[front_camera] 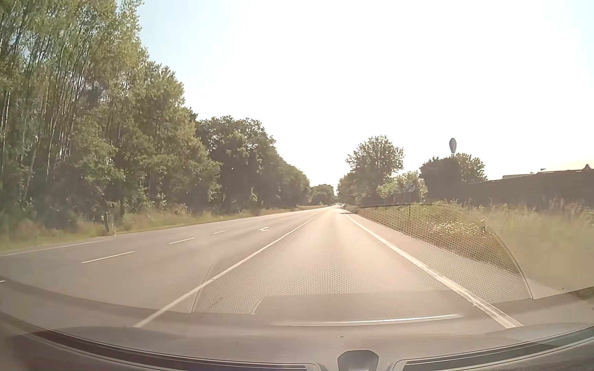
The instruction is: Follow the waypoints while adhering to traffic rules and regulations
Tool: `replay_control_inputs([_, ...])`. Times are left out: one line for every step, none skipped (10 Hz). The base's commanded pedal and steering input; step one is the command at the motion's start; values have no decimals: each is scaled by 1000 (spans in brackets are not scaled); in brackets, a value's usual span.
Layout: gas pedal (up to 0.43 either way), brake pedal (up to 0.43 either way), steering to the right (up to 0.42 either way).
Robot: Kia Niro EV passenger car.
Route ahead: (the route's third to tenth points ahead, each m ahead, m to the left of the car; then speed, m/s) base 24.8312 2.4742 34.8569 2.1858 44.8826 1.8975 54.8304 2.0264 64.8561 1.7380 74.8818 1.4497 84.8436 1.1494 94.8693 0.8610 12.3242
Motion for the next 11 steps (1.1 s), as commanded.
replay_control_inputs([311,6,3])
replay_control_inputs([311,6,4])
replay_control_inputs([311,6,3])
replay_control_inputs([311,6,3])
replay_control_inputs([299,6,3])
replay_control_inputs([299,6,3])
replay_control_inputs([299,6,3])
replay_control_inputs([287,6,3])
replay_control_inputs([287,6,3])
replay_control_inputs([287,6,3])
replay_control_inputs([280,6,3])
